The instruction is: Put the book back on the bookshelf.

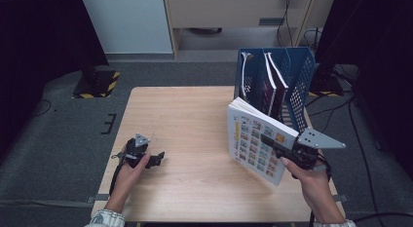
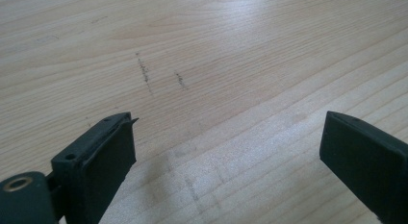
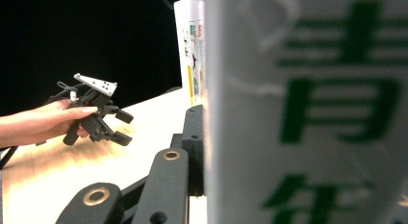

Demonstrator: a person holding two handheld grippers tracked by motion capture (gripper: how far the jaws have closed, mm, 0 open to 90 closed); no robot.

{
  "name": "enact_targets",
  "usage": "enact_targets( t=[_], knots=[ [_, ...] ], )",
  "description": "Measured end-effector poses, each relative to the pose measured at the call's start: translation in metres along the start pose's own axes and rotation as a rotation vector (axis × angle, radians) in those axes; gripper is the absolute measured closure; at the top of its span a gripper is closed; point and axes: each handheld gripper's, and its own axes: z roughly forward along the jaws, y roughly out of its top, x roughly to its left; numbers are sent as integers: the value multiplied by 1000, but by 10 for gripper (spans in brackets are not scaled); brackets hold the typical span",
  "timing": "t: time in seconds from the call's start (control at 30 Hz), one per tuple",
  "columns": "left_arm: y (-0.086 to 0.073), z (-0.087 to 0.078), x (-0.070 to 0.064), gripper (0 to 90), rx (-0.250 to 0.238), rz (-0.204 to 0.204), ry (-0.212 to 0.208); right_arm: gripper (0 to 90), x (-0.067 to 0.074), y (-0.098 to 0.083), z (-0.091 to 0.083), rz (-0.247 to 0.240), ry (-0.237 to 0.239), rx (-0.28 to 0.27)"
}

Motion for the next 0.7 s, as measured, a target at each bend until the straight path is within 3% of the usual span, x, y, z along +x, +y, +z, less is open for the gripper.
enact_targets(
  t=[0.7],
  knots=[
    [0,0,2,51,-5,-11,3,738,-19,-3,-21,36,-19,9]
  ],
)
